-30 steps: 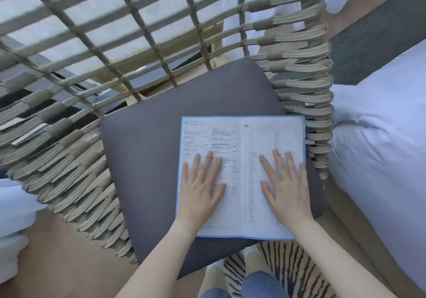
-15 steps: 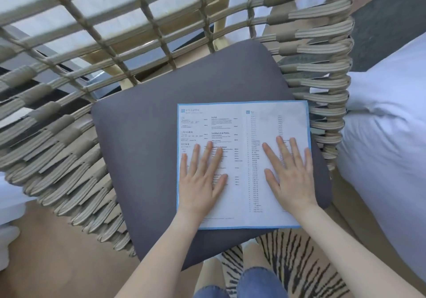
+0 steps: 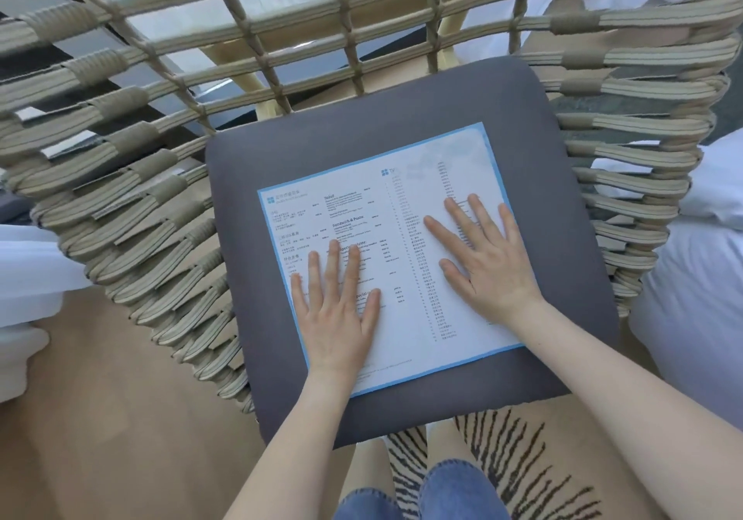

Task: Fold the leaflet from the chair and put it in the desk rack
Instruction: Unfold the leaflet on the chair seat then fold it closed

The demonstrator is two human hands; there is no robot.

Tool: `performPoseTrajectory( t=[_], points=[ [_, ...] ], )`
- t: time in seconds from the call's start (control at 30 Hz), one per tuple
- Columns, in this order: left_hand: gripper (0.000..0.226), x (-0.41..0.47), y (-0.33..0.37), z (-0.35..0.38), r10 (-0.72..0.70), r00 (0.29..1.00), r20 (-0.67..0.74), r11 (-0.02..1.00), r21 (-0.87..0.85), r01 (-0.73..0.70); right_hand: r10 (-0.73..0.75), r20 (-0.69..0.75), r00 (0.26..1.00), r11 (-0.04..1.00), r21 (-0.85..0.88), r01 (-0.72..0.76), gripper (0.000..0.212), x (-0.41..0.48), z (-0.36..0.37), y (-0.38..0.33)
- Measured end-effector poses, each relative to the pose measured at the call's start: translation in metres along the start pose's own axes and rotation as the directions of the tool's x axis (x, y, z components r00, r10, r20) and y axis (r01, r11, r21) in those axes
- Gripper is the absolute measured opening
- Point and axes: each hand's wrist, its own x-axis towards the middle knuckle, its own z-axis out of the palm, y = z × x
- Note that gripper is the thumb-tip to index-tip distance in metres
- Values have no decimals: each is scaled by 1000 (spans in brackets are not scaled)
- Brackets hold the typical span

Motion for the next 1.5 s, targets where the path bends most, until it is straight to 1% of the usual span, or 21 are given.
performPoseTrajectory(
  t=[0.13, 0.23, 0.33, 0.53, 0.63, 0.8, 0.9, 1.0, 1.07, 1.17, 1.27, 1.33, 1.4, 1.5],
  points=[
    [62, 0, -2, 4, 0, 1000, 3, 1000, 17, 0, -20, -59, 998, 1000, -3, 20, 55, 3, 6, 1],
    [64, 2, -4, 1, 12, 999, 32, 1000, 28, -13, -15, -65, 998, 1000, -19, 13, 56, 0, 6, 0],
    [65, 5, -11, -3, 56, 997, 56, 997, 46, -59, 29, -67, 997, 999, -15, -30, 56, -6, 5, -8],
    [65, 6, -13, 3, 69, 997, 37, 996, 58, -71, 41, -78, 996, 999, -8, -42, 57, -7, 13, -7],
    [65, 7, -13, -1, 66, 996, 52, 996, 51, -69, 42, -65, 997, 999, -17, -43, 57, -6, 10, -8],
    [63, 7, -4, -32, 38, 989, 140, 999, -16, -36, 59, 0, 998, 998, 11, -59, 58, -9, -17, -12],
    [65, 3, -9, -53, -21, 990, 137, 1000, -18, 23, 101, 8, 995, 995, 22, -101, 61, -19, -34, -9],
    [67, -7, -15, -68, -131, 983, 129, 988, -62, 140, 142, 36, 989, 989, 25, -143, 63, -30, -47, -3],
    [68, -15, -19, -71, -203, 970, 130, 970, -110, 218, 174, 75, 982, 984, 24, -176, 66, -37, -50, 1],
    [77, -25, -21, -67, -308, 934, 180, 930, -151, 335, 238, 140, 961, 970, 21, -244, 72, -46, -45, 7],
    [78, -26, -19, -61, -333, 924, 188, 912, -184, 366, 276, 201, 940, 961, -24, -277, 80, -51, -36, 10],
    [71, -24, -17, -58, -340, 930, 141, 892, -263, 367, 276, 208, 938, 960, -20, -278, 82, -52, -32, 12],
    [64, -22, -14, -56, -365, 926, 94, 854, -363, 373, 277, 205, 939, 959, -2, -282, 82, -51, -30, 12],
    [56, -19, -13, -58, -438, 896, 64, 765, -497, 410, 282, 200, 938, 957, 10, -290, 81, -51, -30, 11]
  ],
)
